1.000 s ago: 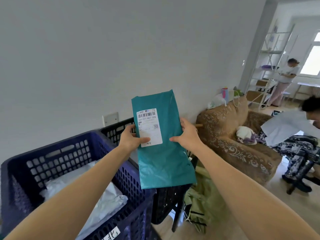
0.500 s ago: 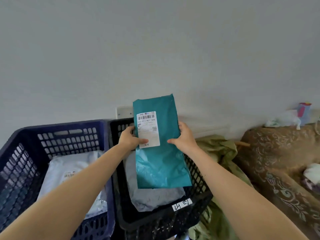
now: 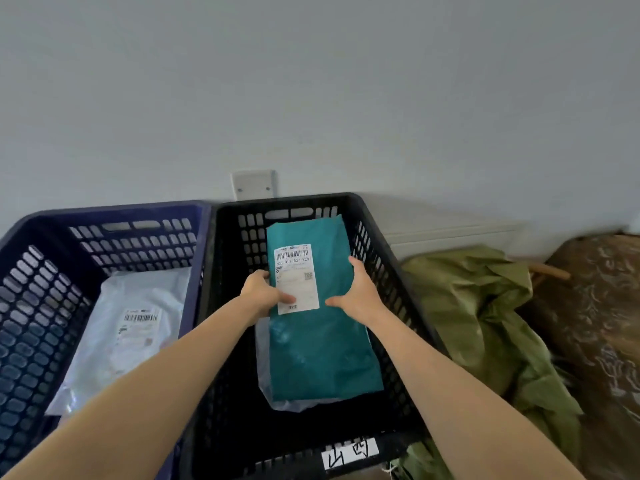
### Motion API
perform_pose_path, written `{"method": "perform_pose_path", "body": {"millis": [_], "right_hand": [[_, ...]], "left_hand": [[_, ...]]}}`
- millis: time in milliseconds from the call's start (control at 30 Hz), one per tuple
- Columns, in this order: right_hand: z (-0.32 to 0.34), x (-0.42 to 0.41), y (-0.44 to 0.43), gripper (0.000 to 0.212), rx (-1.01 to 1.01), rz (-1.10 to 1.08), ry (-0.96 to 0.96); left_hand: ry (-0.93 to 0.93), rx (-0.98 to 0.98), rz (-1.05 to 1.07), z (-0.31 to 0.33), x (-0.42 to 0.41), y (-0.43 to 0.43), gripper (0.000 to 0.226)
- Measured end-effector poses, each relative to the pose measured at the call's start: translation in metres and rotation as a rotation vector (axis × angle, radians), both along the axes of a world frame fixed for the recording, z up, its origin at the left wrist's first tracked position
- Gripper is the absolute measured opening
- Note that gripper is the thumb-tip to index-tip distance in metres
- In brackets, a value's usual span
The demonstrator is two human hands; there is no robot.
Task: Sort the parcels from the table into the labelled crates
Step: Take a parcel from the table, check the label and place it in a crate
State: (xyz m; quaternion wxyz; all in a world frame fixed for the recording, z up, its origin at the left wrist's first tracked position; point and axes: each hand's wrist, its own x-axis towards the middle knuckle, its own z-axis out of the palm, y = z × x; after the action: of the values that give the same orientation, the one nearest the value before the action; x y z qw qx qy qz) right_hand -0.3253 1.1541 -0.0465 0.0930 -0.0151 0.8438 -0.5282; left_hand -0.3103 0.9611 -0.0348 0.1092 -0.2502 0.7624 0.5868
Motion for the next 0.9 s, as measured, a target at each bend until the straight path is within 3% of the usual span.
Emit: {"method": "perform_pose_path", "body": {"millis": [167,367,600,900], "right_hand": [[-0.033,-0.015,0.003,0.108,0.078,-0.013,-0.093],[-0.062,-0.035,0.004,0.110,0.134,-0.029,-0.166],[-0.094,-0.051,-0.002,0.107,0.163,-0.058,-0.262],[-0.117,-0.066,-0.005,0.097,0.210,-0.051,-0.302]], "left_hand": [[-0.101,0.098,0.036,-0.032,-0.018,0.009,0.054],[-0.130,0.150,0.081,-0.067,-0.038,0.018,0.048],[-0.159,0.005,0.035,-0.108,-0.052,0.019,0.075],[-0.132,-0.043,0.033,-0.133,-0.058,0.025,0.077]]}}
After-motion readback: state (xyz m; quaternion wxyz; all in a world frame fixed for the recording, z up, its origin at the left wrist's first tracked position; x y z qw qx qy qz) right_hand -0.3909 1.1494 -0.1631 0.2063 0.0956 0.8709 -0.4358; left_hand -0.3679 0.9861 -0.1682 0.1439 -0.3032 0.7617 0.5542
